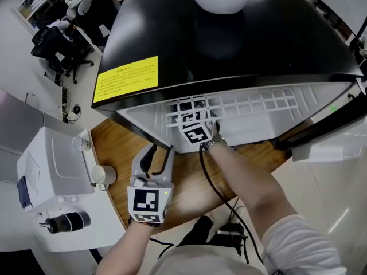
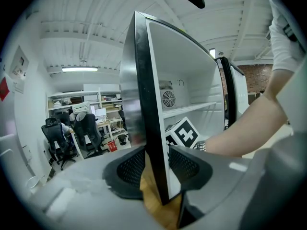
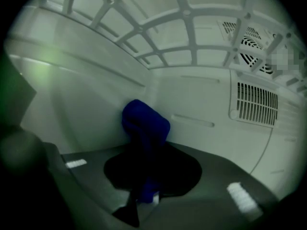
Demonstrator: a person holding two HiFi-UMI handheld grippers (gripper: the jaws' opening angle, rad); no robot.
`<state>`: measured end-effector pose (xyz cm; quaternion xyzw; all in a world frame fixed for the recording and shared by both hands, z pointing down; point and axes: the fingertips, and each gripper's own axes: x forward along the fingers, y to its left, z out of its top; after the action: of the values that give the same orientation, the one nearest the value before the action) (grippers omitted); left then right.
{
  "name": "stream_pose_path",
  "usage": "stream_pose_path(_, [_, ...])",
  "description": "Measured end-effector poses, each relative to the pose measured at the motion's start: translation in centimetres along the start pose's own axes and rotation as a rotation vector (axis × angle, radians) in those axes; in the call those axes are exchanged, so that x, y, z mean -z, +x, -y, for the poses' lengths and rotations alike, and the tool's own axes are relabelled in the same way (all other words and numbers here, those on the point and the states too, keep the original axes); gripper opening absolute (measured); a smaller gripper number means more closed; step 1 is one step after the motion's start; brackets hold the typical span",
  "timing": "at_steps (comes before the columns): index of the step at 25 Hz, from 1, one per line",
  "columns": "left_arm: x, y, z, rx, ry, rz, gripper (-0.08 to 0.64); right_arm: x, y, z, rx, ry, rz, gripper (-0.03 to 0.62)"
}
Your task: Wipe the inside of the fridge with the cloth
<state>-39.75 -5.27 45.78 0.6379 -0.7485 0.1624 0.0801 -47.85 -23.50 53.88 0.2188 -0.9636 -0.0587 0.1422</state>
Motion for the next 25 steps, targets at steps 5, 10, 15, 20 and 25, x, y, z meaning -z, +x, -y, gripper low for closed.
stream_pose_path(5, [0.2, 0.0, 0.0, -0.005, 0.017, -0.014, 0.155, 0.4, -0.6, 1.1, 0.020, -0.001, -0.012, 0.071])
stream_pose_path(10, [0.1, 0.0, 0.0, -0.022, -0.001, -0.008, 0.155, 0.9, -1.4, 2.8, 0.049, -0.002, -0.019, 0.071])
stream_pose_path(15, [0.2, 0.0, -0.1, -0.034, 0.011, -0.016, 0.155, 1.4, -2.2, 4.6, 0.078, -0.004, -0.027, 0.071])
stream_pose_path(20, [0.0, 0.1, -0.1, -0.054, -0.021, -0.007, 0.158, 2.0, -3.0, 6.4, 0.108, -0.006, -0.036, 0.071])
stream_pose_path(25, [-0.1, 0.2, 0.0, -0.055, -0.016, -0.015, 0.163, 2.4, -4.0, 8.4, 0.147, -0.015, -0.043, 0.071])
